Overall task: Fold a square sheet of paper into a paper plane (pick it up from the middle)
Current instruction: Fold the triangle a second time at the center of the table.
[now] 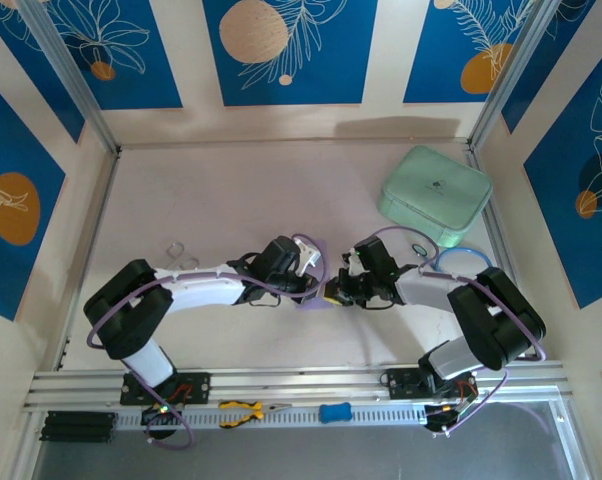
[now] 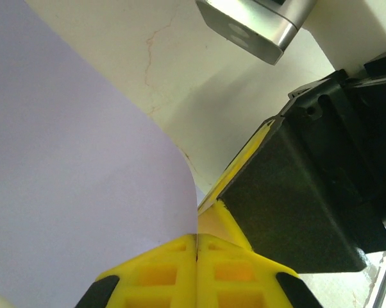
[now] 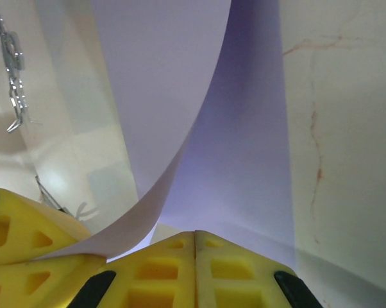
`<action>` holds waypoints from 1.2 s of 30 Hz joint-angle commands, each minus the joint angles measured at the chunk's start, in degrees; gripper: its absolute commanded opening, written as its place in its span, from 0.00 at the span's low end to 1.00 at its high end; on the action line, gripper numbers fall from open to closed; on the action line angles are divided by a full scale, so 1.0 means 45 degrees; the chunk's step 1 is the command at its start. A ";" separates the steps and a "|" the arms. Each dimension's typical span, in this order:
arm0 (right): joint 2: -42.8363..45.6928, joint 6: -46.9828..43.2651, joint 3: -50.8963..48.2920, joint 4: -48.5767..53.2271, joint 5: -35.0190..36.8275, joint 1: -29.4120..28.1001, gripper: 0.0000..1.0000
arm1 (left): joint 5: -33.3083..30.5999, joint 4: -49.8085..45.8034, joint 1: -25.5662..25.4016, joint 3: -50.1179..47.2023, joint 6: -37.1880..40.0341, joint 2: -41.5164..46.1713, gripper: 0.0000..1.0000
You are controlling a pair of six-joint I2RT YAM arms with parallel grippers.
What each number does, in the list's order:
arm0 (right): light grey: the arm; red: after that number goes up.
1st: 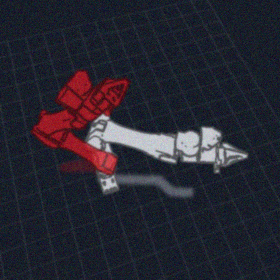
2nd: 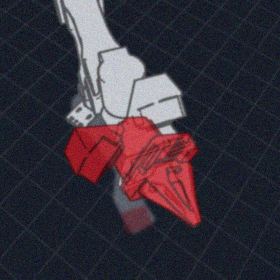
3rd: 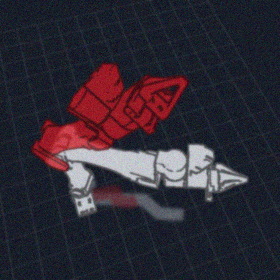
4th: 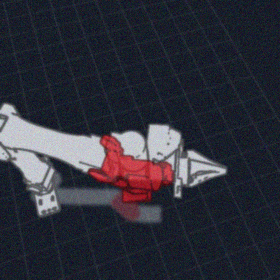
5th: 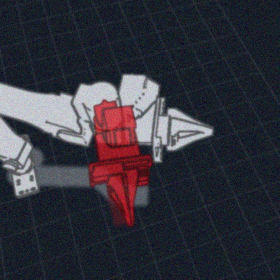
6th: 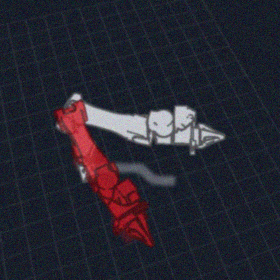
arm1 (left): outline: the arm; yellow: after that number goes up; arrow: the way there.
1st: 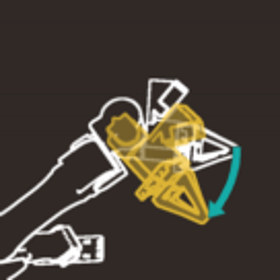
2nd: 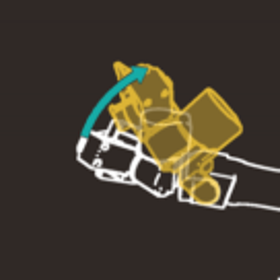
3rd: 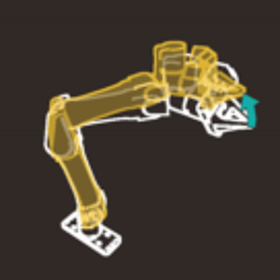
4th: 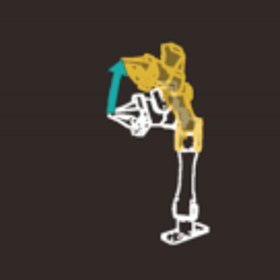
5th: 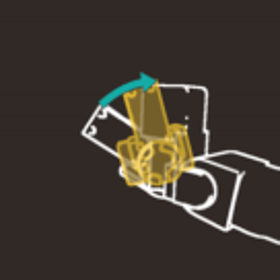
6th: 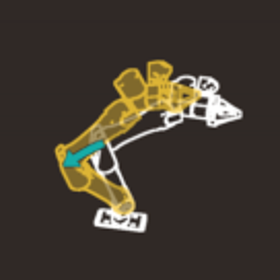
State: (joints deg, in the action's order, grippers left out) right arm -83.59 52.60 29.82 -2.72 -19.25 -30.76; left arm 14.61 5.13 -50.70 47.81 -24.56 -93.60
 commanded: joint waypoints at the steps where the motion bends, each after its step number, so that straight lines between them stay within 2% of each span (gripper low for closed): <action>1: -0.0087 -0.0316 0.0433 0.0909 0.0645 -0.0198 0.08 | 0.0171 0.0033 0.0145 0.0080 0.0157 -0.0222 0.01; 12: -0.0955 -0.1144 0.1021 0.2970 0.2153 -0.0441 0.07 | 0.0341 0.0352 0.0152 0.0078 -0.0341 -0.0556 0.00; 19: -0.0679 -0.2014 0.1663 0.3586 0.2133 -0.0373 0.07 | 0.0529 0.0658 0.0157 0.0078 -0.0730 -0.0742 0.01; 28: -0.0365 -0.0785 0.1128 0.1171 0.0729 -0.0459 0.08 | 0.0318 0.0697 0.0188 0.0034 -0.0851 -0.0698 0.01; 36: -0.0877 -0.0447 0.0780 0.1136 0.1098 -0.0507 0.08 | 0.0230 0.0732 0.0228 -0.0076 -0.0927 -0.0625 0.01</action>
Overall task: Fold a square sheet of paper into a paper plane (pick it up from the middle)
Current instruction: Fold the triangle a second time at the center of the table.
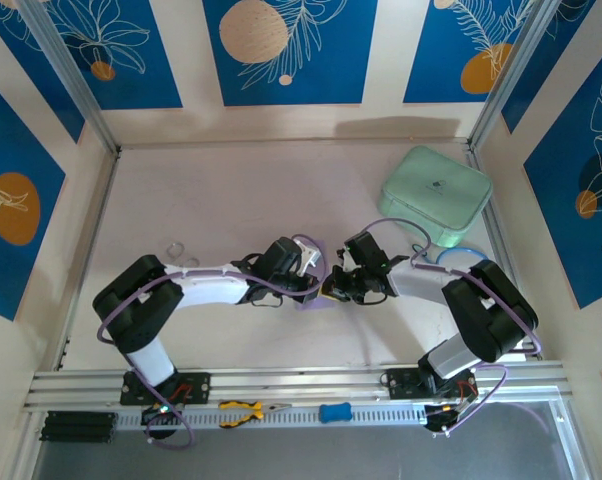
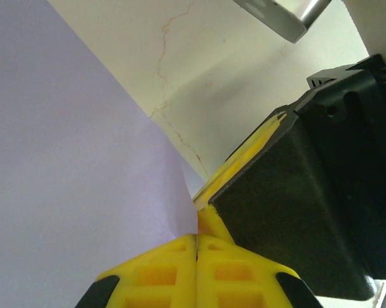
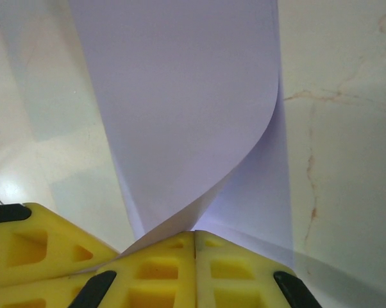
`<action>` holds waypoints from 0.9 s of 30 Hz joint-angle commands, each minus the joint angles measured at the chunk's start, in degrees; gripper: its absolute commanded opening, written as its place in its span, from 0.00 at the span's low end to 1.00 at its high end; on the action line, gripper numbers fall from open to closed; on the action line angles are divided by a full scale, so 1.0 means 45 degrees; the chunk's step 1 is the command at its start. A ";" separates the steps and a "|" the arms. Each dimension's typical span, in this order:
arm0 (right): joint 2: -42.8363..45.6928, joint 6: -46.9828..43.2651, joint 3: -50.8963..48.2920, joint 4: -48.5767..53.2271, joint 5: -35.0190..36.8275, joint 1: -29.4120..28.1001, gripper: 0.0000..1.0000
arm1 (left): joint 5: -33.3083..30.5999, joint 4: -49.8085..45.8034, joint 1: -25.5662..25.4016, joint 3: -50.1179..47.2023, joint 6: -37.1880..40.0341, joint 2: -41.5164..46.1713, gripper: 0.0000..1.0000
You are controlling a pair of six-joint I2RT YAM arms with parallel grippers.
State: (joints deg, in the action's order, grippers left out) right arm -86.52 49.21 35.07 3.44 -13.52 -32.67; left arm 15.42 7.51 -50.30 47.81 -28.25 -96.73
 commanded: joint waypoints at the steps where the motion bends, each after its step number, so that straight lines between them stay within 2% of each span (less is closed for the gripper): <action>1: -0.0226 0.0338 -0.0475 -0.0338 -0.0204 -0.0080 0.08 | 0.0031 0.0206 0.0136 -0.0093 -0.0118 0.0105 0.01; 11: -0.0616 0.0262 -0.0596 -0.0473 -0.0306 -0.0033 0.08 | 0.0006 0.0287 0.0241 -0.0174 -0.0202 0.0076 0.01; 19: -0.0011 0.0318 -0.0524 -0.0712 -0.0486 0.0070 0.08 | 0.0030 0.0343 0.0267 -0.0239 -0.0226 0.0106 0.01; 27: -0.0806 0.0646 -0.0629 -0.1780 -0.1193 0.0088 0.07 | 0.0052 0.0402 0.0274 -0.0264 -0.0245 0.0090 0.01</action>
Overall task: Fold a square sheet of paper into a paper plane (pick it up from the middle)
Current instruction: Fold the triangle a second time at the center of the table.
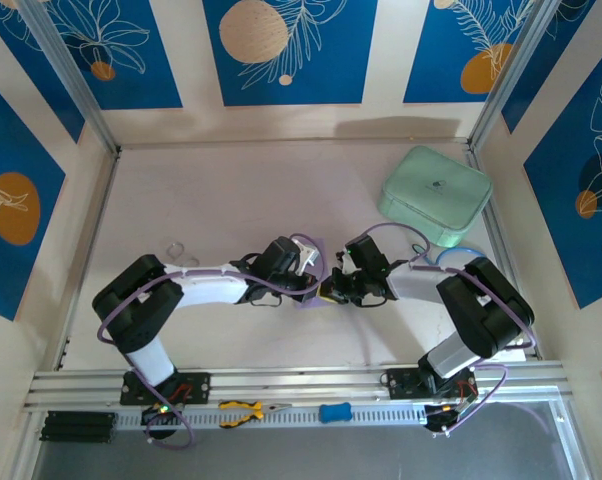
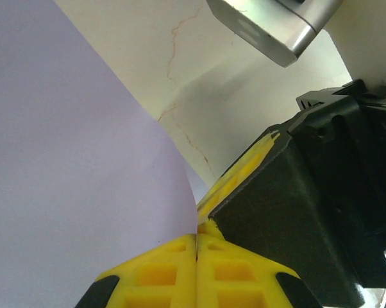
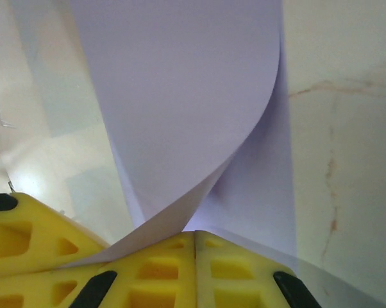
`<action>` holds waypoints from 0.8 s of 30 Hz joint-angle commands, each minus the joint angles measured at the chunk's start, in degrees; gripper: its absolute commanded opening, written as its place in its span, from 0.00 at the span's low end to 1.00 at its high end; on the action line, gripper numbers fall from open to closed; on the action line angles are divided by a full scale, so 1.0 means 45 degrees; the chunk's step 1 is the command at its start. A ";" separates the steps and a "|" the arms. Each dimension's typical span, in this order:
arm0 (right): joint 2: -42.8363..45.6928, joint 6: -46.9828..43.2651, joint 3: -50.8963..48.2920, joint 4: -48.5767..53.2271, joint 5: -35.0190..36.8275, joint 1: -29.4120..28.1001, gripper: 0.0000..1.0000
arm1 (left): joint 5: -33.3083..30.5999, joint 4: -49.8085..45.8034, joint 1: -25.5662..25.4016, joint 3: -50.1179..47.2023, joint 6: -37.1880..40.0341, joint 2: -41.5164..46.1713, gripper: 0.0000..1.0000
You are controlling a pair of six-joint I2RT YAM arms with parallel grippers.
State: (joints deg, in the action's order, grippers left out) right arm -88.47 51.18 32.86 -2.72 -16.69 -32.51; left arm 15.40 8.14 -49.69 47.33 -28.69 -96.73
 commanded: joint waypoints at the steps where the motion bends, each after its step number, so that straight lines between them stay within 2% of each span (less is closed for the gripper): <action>1: -0.0487 0.0173 -0.0166 -0.0384 -0.0420 0.0054 0.07 | 0.0040 0.0245 0.0143 -0.0157 -0.0148 0.0108 0.01; 15: -0.0250 -0.0816 -0.0270 0.1554 0.0427 0.0456 0.07 | -0.0620 -0.0275 0.0581 -0.0274 0.0192 0.0338 0.01; 18: -0.0165 -0.0948 -0.0236 0.1573 0.0209 0.0487 0.07 | -0.0678 -0.0305 0.0651 -0.0266 0.0314 0.0264 0.01; 24: -0.0291 -0.1197 0.0014 0.2033 0.0179 0.0525 0.07 | -0.1559 -0.0821 0.0655 -0.0150 0.0639 0.0174 0.01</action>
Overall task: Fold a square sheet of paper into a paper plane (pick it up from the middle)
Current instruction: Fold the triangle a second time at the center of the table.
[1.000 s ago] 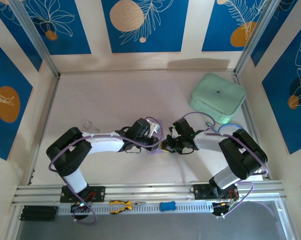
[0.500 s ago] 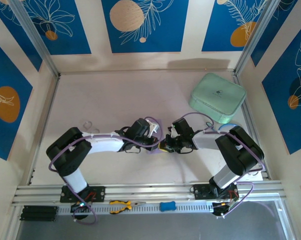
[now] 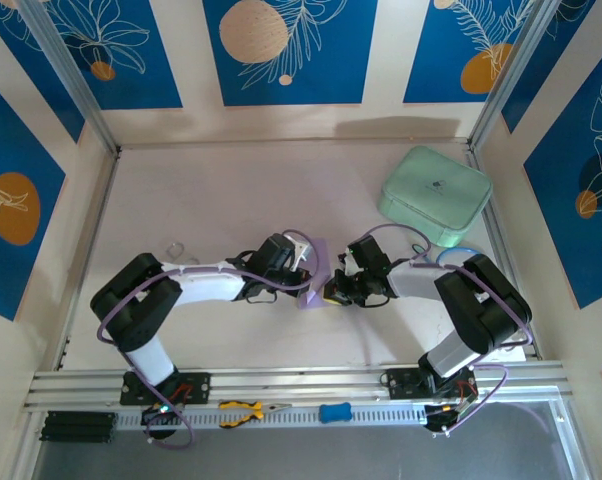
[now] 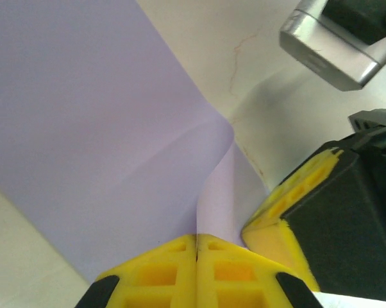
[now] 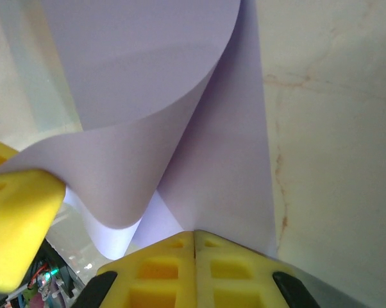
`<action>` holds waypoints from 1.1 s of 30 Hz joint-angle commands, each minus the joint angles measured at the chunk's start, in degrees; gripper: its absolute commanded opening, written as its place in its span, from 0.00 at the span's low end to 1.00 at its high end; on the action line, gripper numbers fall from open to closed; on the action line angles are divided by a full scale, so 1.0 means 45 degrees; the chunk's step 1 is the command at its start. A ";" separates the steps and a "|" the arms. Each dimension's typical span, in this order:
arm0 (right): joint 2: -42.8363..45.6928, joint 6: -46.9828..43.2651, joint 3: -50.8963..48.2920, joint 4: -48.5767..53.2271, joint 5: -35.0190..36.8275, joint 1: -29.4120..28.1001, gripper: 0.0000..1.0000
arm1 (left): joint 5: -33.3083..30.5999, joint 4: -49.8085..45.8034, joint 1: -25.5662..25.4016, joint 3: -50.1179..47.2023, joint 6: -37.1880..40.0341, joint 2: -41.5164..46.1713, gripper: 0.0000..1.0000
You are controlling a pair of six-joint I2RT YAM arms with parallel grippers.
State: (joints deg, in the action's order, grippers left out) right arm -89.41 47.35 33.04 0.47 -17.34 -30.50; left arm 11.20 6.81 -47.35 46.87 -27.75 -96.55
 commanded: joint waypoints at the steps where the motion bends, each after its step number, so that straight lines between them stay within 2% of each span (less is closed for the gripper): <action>1: -0.0076 -0.0347 -0.0036 0.1315 0.0283 0.0061 0.07 | -0.0705 -0.0587 0.0151 -0.0026 0.0515 0.0096 0.01; 33: -0.0172 -0.0494 0.0123 0.1511 0.0124 -0.0031 0.07 | -0.1845 -0.1183 0.0155 0.0723 0.1105 -0.0732 0.00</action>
State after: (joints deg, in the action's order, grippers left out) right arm -89.41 46.26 33.69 2.42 -17.41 -30.50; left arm 3.92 2.59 -47.24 49.04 -23.49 -99.04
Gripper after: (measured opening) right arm 0.074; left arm 0.064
